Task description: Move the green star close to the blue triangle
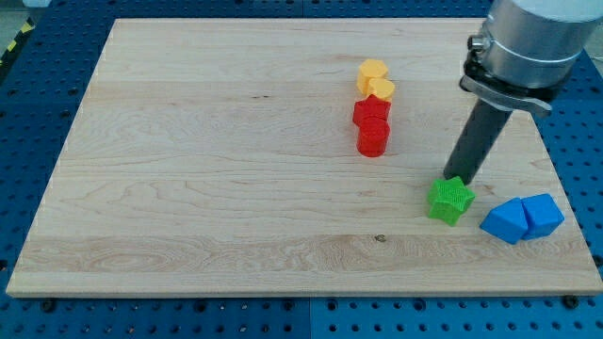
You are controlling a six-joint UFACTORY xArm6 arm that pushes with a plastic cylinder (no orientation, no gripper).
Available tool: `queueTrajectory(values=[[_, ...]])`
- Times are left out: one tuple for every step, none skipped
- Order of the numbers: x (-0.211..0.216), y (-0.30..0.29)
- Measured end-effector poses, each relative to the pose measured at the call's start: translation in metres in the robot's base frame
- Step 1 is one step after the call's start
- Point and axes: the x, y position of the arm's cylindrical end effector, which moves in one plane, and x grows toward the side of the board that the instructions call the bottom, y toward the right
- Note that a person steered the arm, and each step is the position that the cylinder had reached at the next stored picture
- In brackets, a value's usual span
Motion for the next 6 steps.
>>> queueTrajectory(values=[[-0.007, -0.030], [-0.007, -0.036], [0.000, -0.028], [0.006, -0.023], [0.016, -0.031], [0.017, -0.037]])
